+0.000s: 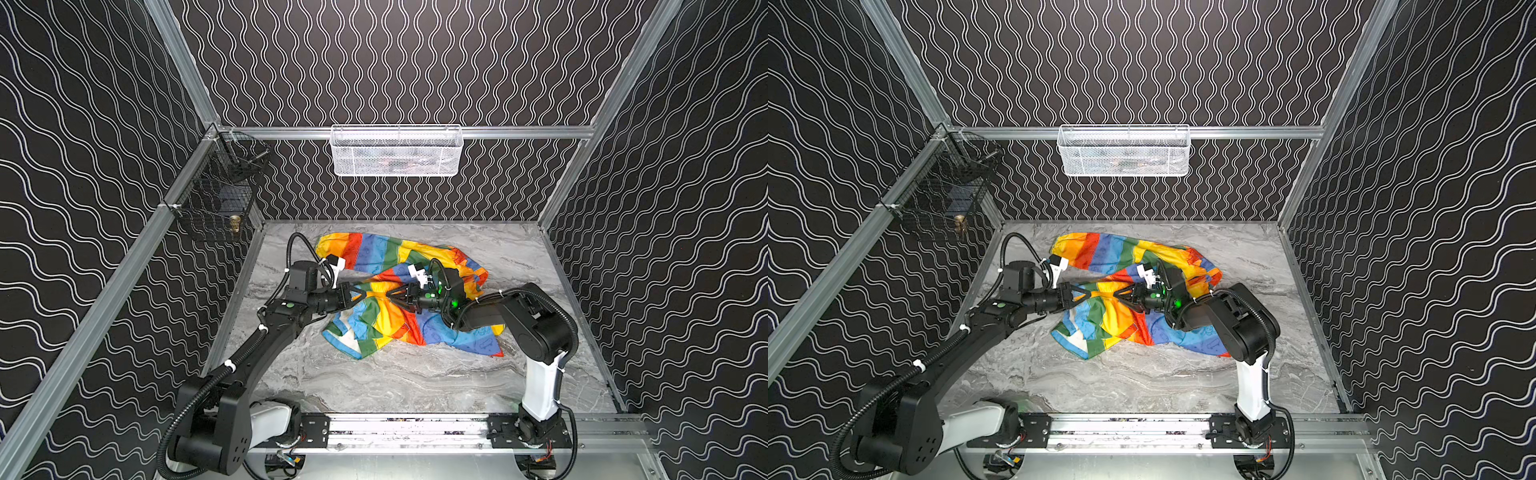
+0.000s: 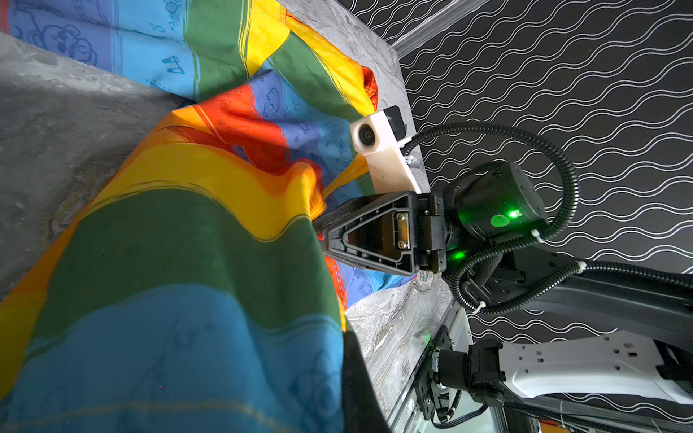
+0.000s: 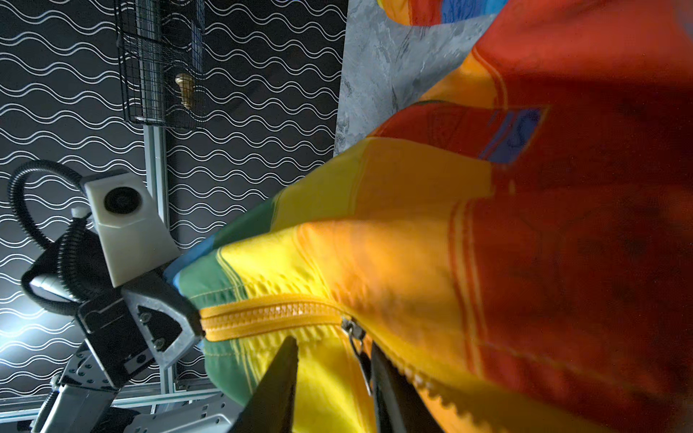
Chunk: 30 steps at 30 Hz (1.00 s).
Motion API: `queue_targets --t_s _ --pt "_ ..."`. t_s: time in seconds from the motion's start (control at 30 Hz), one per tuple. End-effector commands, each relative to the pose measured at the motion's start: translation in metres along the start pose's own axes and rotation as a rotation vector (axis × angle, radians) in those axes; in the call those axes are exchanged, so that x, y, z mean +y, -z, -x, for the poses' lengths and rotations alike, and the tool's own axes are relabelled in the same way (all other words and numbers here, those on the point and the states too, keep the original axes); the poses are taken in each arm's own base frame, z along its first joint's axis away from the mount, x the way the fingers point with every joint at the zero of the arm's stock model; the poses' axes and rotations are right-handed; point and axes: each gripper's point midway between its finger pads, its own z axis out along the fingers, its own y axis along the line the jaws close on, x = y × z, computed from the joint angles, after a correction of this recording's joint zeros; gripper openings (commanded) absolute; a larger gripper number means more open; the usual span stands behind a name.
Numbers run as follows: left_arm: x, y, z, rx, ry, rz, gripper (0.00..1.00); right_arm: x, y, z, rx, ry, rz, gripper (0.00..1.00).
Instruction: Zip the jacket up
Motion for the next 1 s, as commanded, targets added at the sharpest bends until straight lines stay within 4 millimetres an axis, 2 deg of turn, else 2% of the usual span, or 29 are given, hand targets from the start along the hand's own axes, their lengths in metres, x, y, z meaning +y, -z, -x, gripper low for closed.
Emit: queue_targets --t_s 0.0,0.5,0.97 --pt "-0.009 0.002 0.006 -0.019 -0.023 -0.032 0.00 0.002 -0.002 0.002 0.002 0.018 0.005 0.32" --pt "-0.012 0.003 0.007 -0.026 -0.023 -0.047 0.00 -0.007 -0.007 0.002 0.016 0.004 -0.018 0.23" --pt "-0.011 0.002 0.007 -0.025 -0.019 -0.046 0.00 -0.002 -0.013 -0.003 0.032 -0.015 0.033 0.19"
